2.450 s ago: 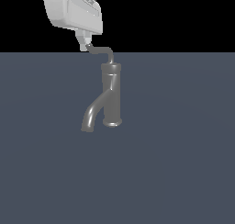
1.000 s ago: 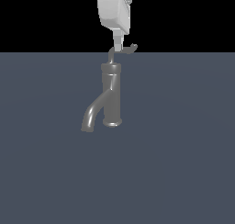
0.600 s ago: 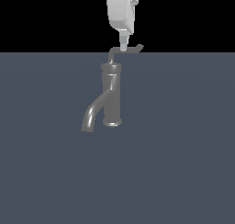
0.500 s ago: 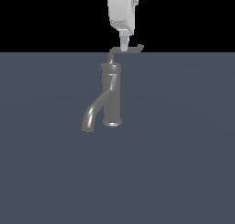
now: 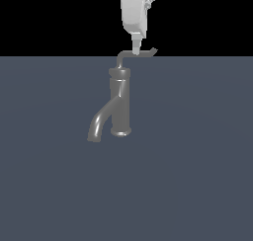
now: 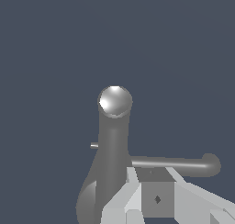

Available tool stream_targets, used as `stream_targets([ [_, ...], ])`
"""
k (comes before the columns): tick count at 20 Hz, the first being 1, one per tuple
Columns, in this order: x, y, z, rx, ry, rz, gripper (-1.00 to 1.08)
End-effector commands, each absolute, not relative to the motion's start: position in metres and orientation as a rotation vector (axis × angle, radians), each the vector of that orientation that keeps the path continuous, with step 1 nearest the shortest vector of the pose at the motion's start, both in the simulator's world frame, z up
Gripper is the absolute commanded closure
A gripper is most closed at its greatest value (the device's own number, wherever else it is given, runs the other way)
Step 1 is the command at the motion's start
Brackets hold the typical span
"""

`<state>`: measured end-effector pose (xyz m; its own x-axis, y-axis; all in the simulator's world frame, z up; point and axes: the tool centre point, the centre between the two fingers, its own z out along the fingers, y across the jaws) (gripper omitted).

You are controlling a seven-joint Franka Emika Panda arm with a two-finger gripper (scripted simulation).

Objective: Turn on the faucet by rotating a designated handle.

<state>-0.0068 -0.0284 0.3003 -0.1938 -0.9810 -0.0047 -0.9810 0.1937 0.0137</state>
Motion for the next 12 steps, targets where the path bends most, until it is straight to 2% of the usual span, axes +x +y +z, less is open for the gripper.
stream_targets([
  [1, 0.005, -0.045, 0.300, 1.969, -2.451, -0.004, 1.08],
  [12, 0.031, -0.065, 0.300, 1.942, -2.470, -0.001, 1.08],
])
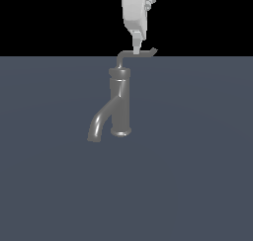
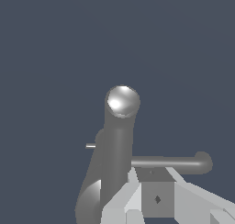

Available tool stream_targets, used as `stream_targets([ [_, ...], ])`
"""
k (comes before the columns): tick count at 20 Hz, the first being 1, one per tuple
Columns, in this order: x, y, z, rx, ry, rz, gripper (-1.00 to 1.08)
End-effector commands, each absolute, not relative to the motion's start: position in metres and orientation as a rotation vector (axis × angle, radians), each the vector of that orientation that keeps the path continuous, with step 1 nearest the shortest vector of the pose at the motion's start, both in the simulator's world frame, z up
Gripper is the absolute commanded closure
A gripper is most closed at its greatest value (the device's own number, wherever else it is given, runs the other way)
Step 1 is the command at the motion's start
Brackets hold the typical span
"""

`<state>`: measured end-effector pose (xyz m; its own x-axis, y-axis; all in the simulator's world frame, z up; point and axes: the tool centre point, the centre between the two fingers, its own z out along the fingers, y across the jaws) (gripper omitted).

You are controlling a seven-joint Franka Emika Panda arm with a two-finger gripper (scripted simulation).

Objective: Turn on the faucet by rotating a designated handle.

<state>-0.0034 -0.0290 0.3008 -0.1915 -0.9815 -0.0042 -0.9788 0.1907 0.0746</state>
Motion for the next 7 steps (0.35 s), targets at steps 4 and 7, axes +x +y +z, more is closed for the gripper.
stream_targets([
  [4, 0.040, -0.072, 0.300, 1.933, -2.477, -0.001, 1.08],
  [7, 0.044, -0.076, 0.300, 1.928, -2.481, 0.000, 1.08],
])
